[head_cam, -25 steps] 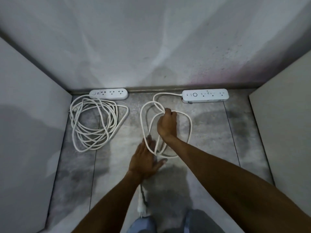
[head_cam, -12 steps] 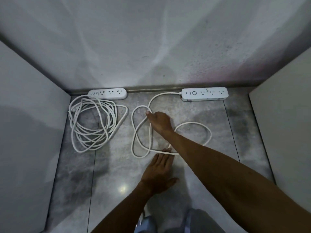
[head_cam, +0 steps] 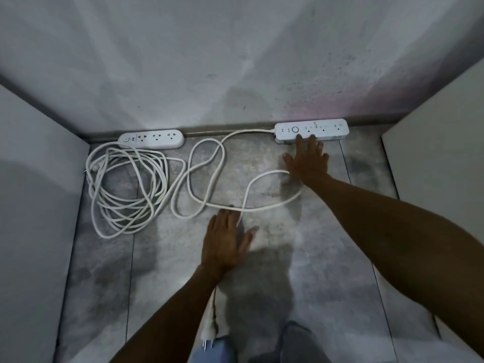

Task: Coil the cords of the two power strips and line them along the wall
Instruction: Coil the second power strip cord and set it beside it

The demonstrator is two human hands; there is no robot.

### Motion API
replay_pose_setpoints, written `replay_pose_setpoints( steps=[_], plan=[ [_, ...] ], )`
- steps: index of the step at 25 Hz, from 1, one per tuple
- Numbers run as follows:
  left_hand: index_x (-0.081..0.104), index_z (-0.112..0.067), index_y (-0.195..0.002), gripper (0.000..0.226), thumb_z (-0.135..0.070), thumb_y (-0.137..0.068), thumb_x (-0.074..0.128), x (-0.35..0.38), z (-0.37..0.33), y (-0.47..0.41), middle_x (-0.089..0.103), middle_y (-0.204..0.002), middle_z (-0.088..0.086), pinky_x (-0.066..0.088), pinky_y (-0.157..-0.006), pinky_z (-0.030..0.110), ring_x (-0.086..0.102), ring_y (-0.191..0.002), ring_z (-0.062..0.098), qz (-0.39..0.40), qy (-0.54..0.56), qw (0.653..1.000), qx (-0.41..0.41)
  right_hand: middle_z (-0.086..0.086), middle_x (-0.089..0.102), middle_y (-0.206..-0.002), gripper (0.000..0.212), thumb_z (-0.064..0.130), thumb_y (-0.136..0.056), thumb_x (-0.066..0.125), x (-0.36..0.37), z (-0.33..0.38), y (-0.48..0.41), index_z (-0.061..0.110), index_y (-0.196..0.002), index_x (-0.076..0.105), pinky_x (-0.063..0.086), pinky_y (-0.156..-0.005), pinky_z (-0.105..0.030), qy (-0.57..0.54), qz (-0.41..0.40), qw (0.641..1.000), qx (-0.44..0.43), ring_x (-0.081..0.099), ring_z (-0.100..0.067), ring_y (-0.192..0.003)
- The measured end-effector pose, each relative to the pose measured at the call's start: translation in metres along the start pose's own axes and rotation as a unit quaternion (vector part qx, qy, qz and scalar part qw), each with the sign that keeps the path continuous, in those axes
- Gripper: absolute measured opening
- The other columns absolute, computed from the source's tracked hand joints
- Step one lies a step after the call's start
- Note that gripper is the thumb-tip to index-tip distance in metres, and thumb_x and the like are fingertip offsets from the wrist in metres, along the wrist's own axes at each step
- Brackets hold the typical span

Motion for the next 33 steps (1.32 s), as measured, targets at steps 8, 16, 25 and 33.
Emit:
replay_pose_setpoints(
  steps=[8,16,25,33],
  plan=[
    [0.052,-0.001,-0.132,0.061,-0.051,-0.096,0.051,-0.024,0.038,-0.039,0.056,-0.134,0.020,0.040,-0.103,0.047,0.049,-0.127,0.036,-0.015,-0.070,0.992,-0.102,-0.023,0.029,-0.153,0.067,0.052,-0.098,0.040,0.000,-0.003,0.002,0.014,-0.151,0.025,0.033,-0.107,-0.059,-0.001,-0.069,0.998,0.014,0.032,-0.044,-0.138],
    [0.039,-0.012,-0.142,0.062,-0.036,-0.088,0.060,-0.021,0.028,-0.039,0.052,-0.132,0.012,0.044,-0.095,0.041,0.049,-0.120,0.031,0.004,-0.136,0.984,-0.119,-0.011,0.067,-0.097,0.021,0.026,-0.093,0.050,0.058,0.038,0.166,0.013,-0.106,0.060,0.053,-0.075,-0.040,-0.153,-0.056,0.982,-0.093,0.063,-0.031,-0.091],
    [0.062,-0.005,-0.112,0.021,-0.005,-0.094,0.052,-0.020,0.019,-0.056,0.052,-0.119,0.018,0.051,-0.083,0.041,0.058,-0.102,0.036,0.051,-0.079,0.994,-0.061,-0.012,0.060,-0.106,0.024,0.024,-0.093,0.052,0.022,0.088,0.126,0.013,-0.112,0.061,0.048,-0.082,-0.041,-0.067,-0.119,0.980,-0.143,0.057,-0.029,-0.096],
    [0.062,-0.001,-0.121,0.033,-0.007,-0.089,0.062,-0.013,0.023,-0.021,0.054,-0.132,0.019,0.053,-0.084,0.044,0.058,-0.113,0.038,0.060,-0.015,0.998,-0.021,-0.010,0.053,-0.137,0.047,0.023,-0.082,0.063,0.043,0.129,0.107,0.023,-0.128,0.057,0.040,-0.095,-0.048,0.135,-0.070,0.926,-0.344,0.050,-0.033,-0.119]
  ],
)
Point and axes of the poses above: each hand's wrist, its own y-axis away from the middle knuckle, its own x-axis out of the palm, z = x × y, the point moved 9 cm from there along -y, towards the middle knuckle
